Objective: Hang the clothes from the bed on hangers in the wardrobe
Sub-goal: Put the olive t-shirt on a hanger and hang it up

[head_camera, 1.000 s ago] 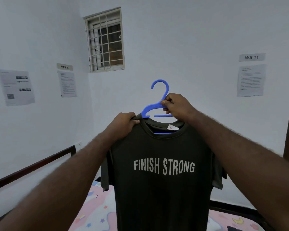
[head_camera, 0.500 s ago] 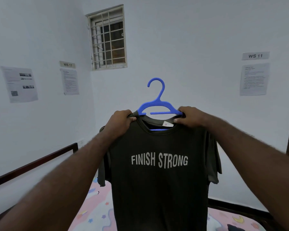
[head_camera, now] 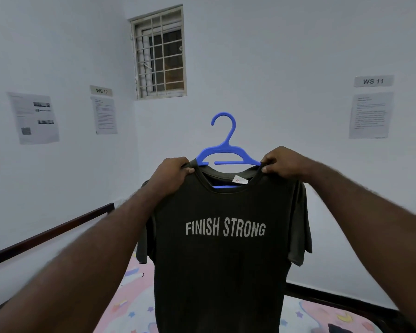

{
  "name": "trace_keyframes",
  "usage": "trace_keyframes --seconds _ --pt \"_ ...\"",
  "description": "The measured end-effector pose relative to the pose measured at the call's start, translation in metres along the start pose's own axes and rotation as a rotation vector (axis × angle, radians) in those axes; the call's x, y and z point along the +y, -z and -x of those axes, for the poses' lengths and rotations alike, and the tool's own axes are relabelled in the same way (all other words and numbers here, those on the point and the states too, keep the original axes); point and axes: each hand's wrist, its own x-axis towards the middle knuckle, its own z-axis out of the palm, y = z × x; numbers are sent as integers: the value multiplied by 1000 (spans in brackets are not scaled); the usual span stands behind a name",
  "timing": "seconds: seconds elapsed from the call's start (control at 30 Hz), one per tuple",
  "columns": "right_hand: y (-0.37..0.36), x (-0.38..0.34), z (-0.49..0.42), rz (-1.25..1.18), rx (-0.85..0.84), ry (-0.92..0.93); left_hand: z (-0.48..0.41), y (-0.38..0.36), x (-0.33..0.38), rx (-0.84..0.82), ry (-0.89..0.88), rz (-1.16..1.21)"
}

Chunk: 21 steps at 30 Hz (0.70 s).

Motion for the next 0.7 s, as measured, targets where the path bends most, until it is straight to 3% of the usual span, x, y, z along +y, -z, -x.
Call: trace_keyframes --seconds 0.2,0.3,0.5,0.63,0.7 --pt "-17 -2 -5 -132 313 0 -1 4 1 -59 4 -3" --pt "-18 -4 -2 -222 347 29 -1 6 3 -62 -7 -18" --pt "14 -1 8 -343 86 -24 3 5 3 -15 -51 25" --pt "32 10 12 -473 -290 -205 1 3 10 -24 -112 44" --pt "32 14 16 -523 -400 -226 1 1 11 -36 -116 31"
